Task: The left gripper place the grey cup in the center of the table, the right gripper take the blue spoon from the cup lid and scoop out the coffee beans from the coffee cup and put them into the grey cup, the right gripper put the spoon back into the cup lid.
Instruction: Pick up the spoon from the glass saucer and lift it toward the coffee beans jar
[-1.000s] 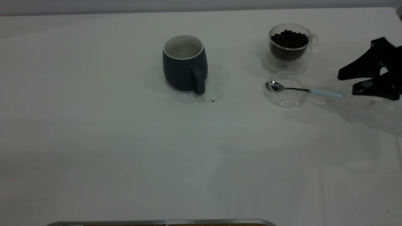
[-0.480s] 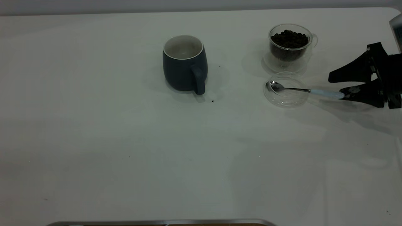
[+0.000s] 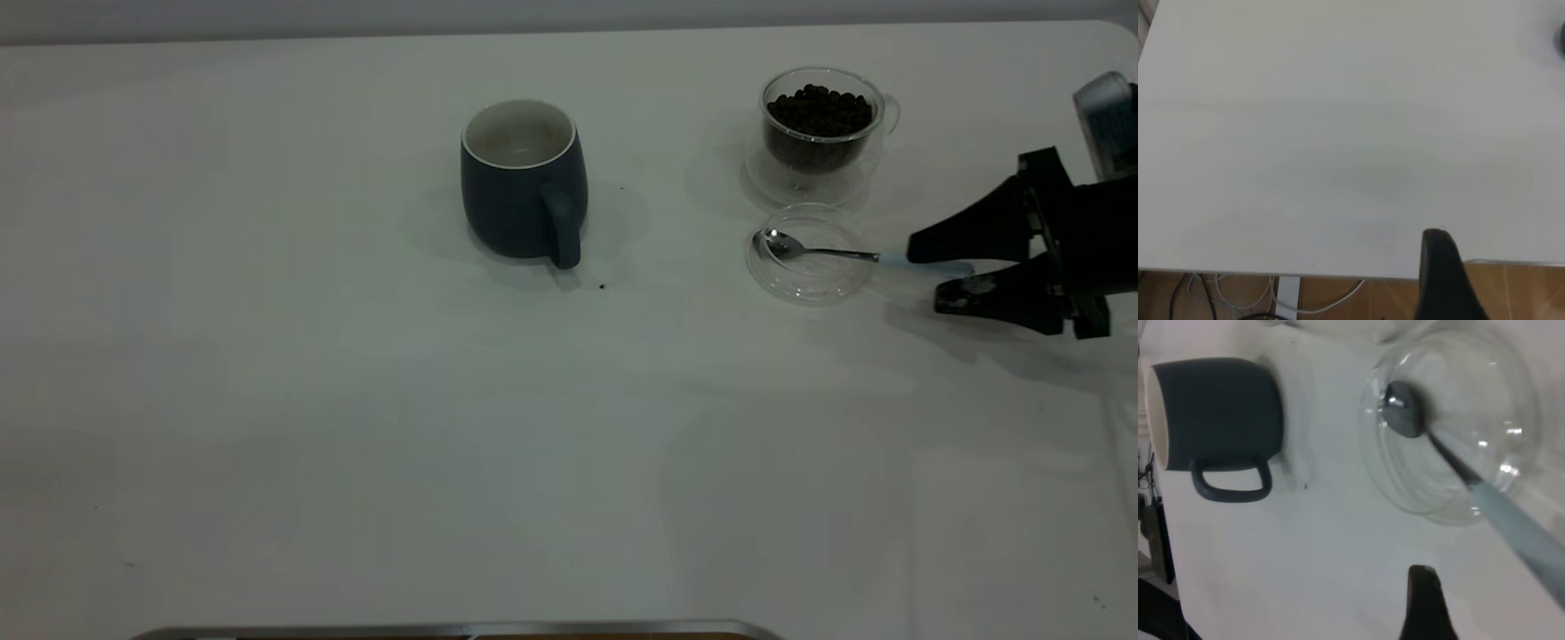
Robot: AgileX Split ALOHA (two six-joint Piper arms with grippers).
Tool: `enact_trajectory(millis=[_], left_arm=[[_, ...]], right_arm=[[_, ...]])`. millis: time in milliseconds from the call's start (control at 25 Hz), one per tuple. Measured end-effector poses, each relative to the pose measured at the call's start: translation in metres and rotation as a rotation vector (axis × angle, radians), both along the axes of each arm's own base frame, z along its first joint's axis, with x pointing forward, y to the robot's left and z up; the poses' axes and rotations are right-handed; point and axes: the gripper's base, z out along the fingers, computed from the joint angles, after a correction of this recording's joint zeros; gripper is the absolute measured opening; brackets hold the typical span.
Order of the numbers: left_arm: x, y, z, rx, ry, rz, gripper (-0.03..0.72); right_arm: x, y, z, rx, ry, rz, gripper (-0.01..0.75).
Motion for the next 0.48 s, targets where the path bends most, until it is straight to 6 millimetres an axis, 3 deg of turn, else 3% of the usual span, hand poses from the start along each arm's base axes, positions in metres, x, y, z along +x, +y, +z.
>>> enact_trajectory(millis=[480], left_arm=[[0.0,0.0,0.0,0.0,0.0,0.0,0.497]], right_arm=[[0.0048,0.0071,-0.0016,0.007,-0.011,-0.04,0.555]])
